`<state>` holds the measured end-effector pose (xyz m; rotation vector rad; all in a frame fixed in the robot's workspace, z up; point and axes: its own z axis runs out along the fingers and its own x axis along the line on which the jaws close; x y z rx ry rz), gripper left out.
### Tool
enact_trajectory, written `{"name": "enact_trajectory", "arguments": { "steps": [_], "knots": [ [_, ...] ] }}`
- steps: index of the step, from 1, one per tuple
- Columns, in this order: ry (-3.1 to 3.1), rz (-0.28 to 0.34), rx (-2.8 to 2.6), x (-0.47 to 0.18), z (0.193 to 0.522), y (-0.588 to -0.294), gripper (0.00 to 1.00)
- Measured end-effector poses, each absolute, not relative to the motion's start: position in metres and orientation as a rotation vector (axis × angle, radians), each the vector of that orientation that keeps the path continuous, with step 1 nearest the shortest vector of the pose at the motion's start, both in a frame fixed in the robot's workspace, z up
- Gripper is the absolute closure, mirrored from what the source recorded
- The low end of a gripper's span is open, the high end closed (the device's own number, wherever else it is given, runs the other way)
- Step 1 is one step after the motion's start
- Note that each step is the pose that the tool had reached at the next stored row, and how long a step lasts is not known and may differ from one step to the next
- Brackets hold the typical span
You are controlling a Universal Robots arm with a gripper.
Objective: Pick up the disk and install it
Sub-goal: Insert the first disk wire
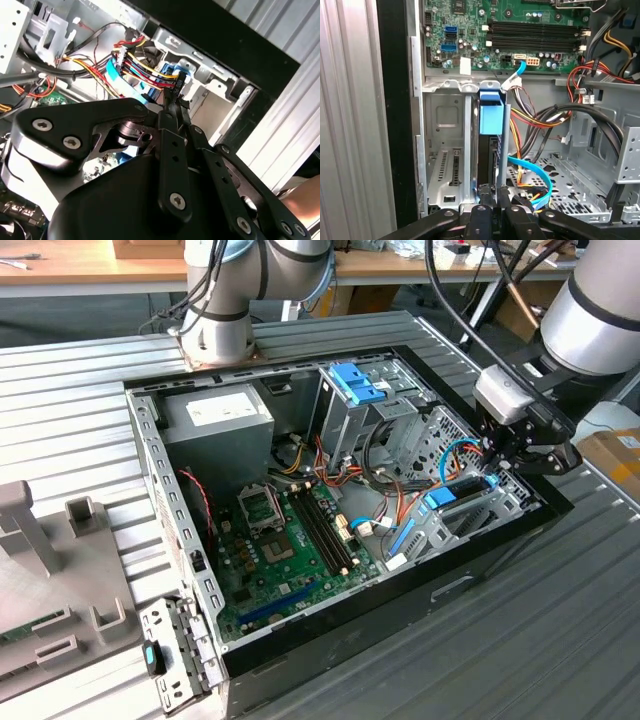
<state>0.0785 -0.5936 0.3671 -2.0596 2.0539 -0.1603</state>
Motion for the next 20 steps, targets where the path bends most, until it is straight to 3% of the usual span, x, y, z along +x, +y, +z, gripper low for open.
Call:
{"name": "enact_trajectory", "arguments": {
  "steps": [16,20],
  "knots": [
    [2.060,-0.162,-2.042,0.065,0.358,-0.593,0.84],
    [2.052,-0.136,-2.027,0.065,0.355,-0.592,0.84]
  ]
}}
